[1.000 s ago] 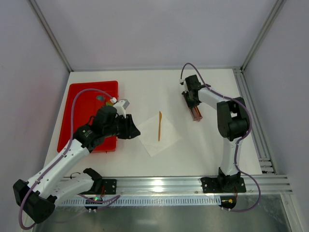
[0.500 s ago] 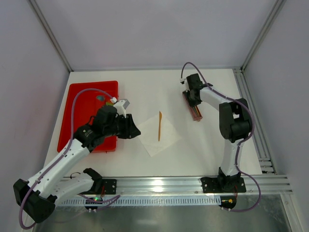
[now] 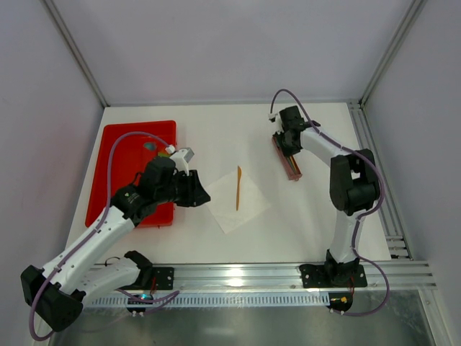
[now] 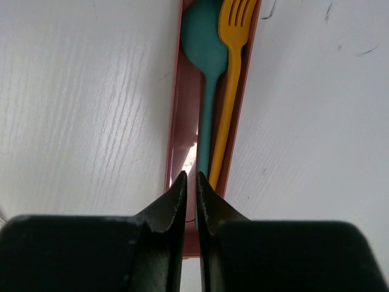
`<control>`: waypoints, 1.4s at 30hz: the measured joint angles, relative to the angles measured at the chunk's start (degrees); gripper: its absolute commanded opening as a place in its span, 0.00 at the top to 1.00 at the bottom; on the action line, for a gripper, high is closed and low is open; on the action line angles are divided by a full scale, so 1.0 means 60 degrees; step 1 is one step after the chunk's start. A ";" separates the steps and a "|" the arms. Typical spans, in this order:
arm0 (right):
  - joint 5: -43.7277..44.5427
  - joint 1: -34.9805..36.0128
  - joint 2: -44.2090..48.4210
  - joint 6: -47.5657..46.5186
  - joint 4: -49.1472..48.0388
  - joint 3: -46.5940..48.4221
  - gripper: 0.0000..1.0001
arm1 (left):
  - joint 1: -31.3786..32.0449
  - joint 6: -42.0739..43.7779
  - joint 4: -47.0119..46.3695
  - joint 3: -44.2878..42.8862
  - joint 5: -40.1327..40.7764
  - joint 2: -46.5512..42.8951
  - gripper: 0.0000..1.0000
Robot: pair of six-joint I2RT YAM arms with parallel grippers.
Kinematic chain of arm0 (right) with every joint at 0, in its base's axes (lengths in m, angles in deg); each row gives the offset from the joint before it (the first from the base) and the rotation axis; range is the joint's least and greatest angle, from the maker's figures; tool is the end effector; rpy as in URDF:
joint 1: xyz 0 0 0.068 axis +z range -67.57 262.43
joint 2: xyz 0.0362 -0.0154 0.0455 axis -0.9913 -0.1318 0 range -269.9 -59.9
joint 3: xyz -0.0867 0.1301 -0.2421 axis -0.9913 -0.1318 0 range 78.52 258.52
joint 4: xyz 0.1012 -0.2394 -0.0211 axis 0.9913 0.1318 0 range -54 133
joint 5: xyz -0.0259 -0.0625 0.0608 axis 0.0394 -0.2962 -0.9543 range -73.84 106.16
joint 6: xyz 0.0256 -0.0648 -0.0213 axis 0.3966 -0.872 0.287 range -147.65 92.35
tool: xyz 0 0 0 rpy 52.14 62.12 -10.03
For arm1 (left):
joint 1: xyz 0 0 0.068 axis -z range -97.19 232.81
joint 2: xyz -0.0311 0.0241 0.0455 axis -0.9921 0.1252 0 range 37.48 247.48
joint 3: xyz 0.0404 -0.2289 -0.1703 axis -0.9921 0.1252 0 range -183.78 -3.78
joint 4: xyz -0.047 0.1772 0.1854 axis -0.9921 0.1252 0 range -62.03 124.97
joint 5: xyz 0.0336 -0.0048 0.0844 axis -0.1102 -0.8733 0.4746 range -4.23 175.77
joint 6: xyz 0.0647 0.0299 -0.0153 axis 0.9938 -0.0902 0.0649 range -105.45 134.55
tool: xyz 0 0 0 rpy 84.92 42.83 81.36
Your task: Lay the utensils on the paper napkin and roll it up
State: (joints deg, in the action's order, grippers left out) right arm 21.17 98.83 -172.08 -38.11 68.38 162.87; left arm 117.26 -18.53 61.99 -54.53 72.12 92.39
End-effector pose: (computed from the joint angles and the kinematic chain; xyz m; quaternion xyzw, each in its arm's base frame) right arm 0.4203 0.1181 0.1951 -0.2133 0.9417 -0.0289 0.2587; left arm 0.1664 -0.1315 0.3024 0.0627 0.8924 -0.3300 0.3013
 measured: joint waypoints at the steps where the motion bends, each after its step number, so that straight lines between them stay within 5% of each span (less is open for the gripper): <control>1: -0.0004 0.0000 -0.0084 0.0000 0.0015 0.0117 0.83 | 0.0000 0.0000 0.0000 0.0000 0.0000 0.0000 0.63; 15: 0.0102 0.0000 -0.1351 0.0007 -0.0153 0.0769 0.76 | 0.0000 0.0007 -0.0007 0.0000 -0.0095 0.0000 0.63; 42: 0.0350 0.0000 -0.0576 0.0233 0.0124 0.0794 0.76 | 0.0000 0.0051 -0.0124 0.0000 -0.0994 0.0208 0.63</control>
State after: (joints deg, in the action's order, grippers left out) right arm 23.27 98.83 -175.53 -36.71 69.13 167.64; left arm 117.26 -18.23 61.25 -54.53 66.15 93.64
